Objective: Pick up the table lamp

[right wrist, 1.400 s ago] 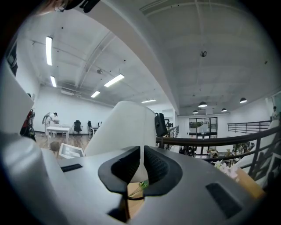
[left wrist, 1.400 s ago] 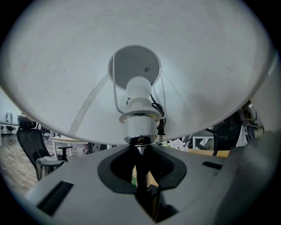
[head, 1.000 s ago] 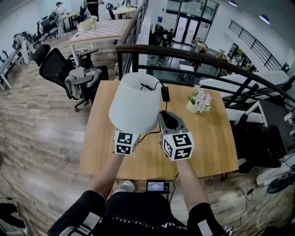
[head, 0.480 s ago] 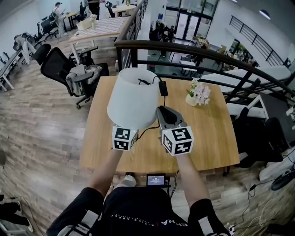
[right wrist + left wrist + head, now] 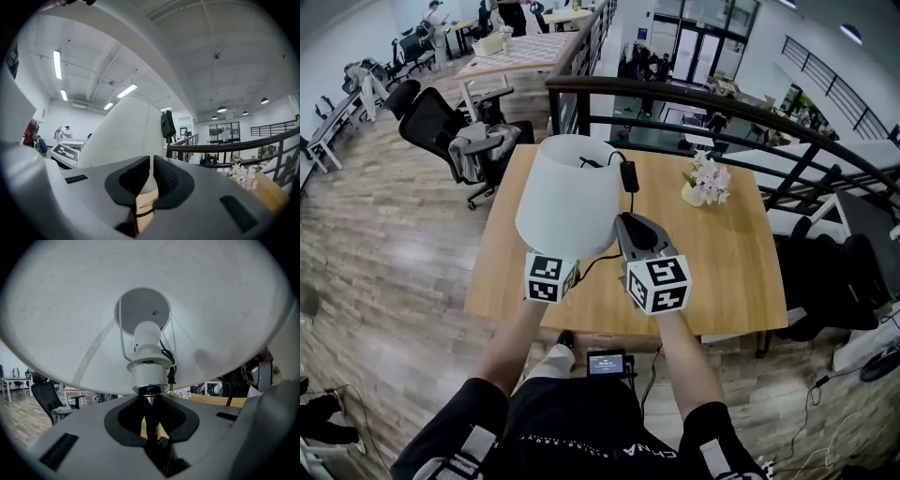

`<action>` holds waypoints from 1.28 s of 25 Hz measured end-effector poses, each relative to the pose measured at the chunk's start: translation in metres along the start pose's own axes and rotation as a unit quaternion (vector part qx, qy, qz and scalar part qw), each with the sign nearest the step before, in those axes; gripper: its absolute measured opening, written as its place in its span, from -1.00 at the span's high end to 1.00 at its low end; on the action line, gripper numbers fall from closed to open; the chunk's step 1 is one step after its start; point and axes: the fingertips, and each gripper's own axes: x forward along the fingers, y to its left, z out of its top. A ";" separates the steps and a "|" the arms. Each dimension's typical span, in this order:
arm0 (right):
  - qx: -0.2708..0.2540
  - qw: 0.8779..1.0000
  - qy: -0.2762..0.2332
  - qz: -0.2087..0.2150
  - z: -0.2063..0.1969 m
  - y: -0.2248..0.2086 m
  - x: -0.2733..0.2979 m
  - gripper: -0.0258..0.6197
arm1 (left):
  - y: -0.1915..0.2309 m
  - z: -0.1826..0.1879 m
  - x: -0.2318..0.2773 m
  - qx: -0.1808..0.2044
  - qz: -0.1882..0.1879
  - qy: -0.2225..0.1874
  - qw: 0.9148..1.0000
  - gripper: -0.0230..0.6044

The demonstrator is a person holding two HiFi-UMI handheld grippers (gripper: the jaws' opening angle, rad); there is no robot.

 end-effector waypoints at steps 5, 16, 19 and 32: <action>0.009 1.000 -0.002 0.010 -0.002 0.019 -0.024 0.78 | -0.012 -0.003 -0.030 -0.007 0.003 0.004 1.000 0.70; -0.034 0.999 0.007 -0.020 -0.005 0.092 -0.066 0.78 | -0.016 -0.012 -0.104 -0.017 -0.027 -0.004 0.999 0.70; -0.025 0.999 0.008 -0.023 -0.008 0.129 -0.077 0.78 | -0.007 -0.018 -0.141 -0.019 -0.030 -0.005 0.999 0.70; -0.019 0.999 0.016 -0.048 -0.030 0.262 -0.148 0.78 | -0.005 -0.044 -0.283 -0.032 -0.048 -0.010 0.998 0.70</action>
